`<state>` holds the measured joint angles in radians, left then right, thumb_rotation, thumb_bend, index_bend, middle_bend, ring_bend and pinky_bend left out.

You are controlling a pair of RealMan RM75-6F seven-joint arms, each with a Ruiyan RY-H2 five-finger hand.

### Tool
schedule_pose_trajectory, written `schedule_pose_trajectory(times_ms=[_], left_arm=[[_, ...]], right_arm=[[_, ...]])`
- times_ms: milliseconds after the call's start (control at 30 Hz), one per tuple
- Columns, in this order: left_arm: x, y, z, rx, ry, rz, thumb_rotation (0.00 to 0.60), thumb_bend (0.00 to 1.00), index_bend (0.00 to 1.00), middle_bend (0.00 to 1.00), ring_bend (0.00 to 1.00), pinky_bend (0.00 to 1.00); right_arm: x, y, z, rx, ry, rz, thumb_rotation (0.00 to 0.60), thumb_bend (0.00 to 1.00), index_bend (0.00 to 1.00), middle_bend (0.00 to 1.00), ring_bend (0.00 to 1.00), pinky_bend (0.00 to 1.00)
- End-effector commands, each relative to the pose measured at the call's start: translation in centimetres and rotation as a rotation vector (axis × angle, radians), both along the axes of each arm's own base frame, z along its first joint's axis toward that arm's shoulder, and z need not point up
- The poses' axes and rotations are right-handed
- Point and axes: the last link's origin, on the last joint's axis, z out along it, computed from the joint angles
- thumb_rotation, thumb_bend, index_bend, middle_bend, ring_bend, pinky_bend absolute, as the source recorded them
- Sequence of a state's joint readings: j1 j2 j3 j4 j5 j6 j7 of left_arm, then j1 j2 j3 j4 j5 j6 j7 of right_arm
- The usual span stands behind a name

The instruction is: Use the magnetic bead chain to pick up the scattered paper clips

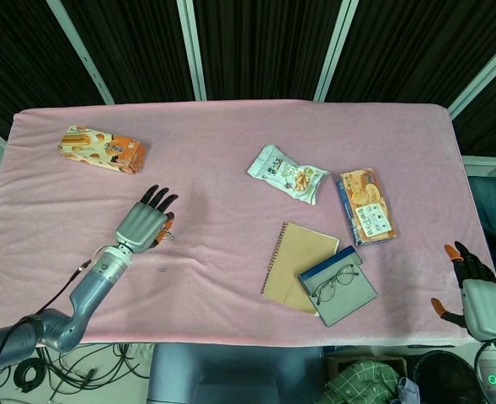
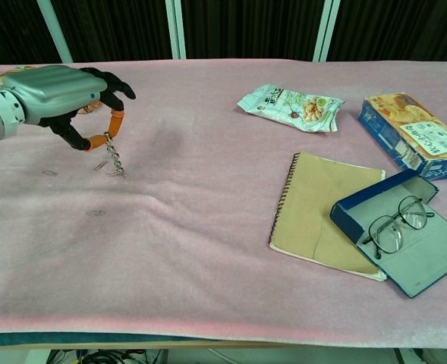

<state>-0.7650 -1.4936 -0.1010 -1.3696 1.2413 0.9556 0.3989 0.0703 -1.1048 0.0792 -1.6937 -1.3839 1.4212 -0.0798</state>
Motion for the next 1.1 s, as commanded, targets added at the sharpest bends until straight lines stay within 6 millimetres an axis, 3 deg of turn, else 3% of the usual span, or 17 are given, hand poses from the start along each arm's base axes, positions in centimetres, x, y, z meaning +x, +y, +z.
schedule_pose_trajectory(times_ms=[33,600,1100], left_arm=[[0.1,0.1,0.2,0.008,-0.002,-0.001,0.6,0.44,0.55,0.11,0.0,0.0],[-1.9,1.5,1.7,0.054,0.009,0.076,0.6,0.44,0.55,0.11,0.0,0.0],[-3.4,1.5,2.2,0.068,0.027,0.1,0.6,0.44,0.55,0.11,0.0,0.0]], right_arm=[[0.0,0.0,0.0,-0.001,0.0,0.001,0.6,0.16,0.0,0.01,0.08,0.17],[0.0,0.0,0.0,0.0,0.002,-0.002,0.6,0.16,0.0,0.01,0.08,0.17],[0.0,0.0,0.0,-0.001,0.002,0.0,0.6,0.16,0.0,0.01,0.08,0.17]])
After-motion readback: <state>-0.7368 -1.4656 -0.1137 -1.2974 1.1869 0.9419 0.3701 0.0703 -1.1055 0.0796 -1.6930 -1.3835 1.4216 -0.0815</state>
